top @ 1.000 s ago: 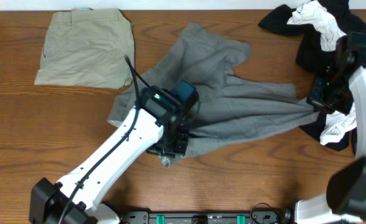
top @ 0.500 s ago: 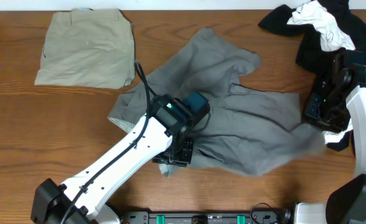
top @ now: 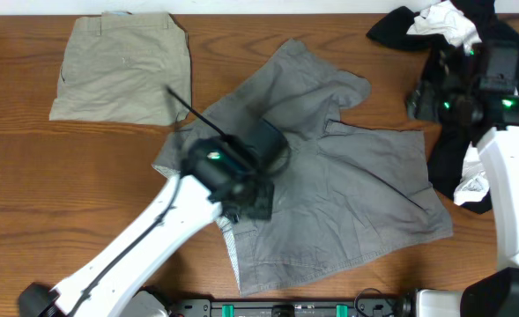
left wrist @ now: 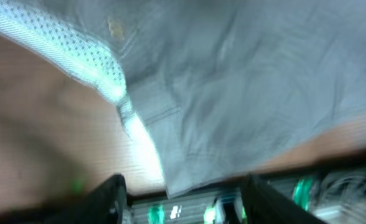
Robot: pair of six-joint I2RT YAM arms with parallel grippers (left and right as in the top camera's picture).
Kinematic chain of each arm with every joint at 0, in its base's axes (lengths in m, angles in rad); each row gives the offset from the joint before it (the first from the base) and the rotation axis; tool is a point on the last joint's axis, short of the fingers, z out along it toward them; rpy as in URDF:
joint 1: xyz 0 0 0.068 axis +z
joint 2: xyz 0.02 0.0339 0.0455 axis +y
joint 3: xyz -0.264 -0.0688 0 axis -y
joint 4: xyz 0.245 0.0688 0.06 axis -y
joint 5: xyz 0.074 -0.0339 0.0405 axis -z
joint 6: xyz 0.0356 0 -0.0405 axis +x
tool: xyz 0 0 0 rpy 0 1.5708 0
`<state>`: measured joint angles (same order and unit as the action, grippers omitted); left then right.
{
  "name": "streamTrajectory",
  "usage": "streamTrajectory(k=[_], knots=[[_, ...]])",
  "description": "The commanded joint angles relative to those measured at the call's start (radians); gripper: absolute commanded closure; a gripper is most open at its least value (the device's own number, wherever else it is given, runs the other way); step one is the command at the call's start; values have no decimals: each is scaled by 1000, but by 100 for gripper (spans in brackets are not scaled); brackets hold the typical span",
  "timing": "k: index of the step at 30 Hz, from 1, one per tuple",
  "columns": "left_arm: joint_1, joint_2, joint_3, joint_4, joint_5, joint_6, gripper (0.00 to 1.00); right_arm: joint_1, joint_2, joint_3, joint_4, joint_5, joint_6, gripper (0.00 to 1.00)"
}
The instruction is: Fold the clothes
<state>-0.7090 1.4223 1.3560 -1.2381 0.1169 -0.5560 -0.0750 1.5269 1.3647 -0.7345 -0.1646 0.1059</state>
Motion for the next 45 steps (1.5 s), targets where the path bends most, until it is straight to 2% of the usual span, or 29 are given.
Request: streamTrajectory(k=[1, 6, 12, 19, 20, 23, 24, 33, 42, 45], knots=[[76, -47, 25, 49, -81, -22, 34, 64, 40, 14, 137, -56, -98, 27], [174, -22, 24, 138, -138, 32, 33, 124, 151, 14, 399, -66, -126, 25], [238, 66, 23, 207, -202, 31, 33, 184, 326, 17, 604, -111, -193, 19], [274, 197, 23, 261, -208, 31, 33, 262, 470, 19, 715, -131, -243, 24], [274, 211, 23, 263, -208, 31, 33, 274, 488, 19, 722, -132, -243, 28], [274, 244, 22, 271, -208, 31, 34, 303, 540, 19, 750, -132, -241, 94], [274, 251, 21, 276, -208, 31, 34, 313, 559, 19, 764, -131, -241, 97], [274, 257, 20, 317, -213, 32, 34, 358, 698, 19, 826, -108, -222, 99], [274, 257, 20, 317, -213, 32, 33, 309, 759, 19, 826, -33, -195, 99], [274, 257, 20, 317, -213, 32, 34, 285, 763, 19, 829, 66, -154, 99]])
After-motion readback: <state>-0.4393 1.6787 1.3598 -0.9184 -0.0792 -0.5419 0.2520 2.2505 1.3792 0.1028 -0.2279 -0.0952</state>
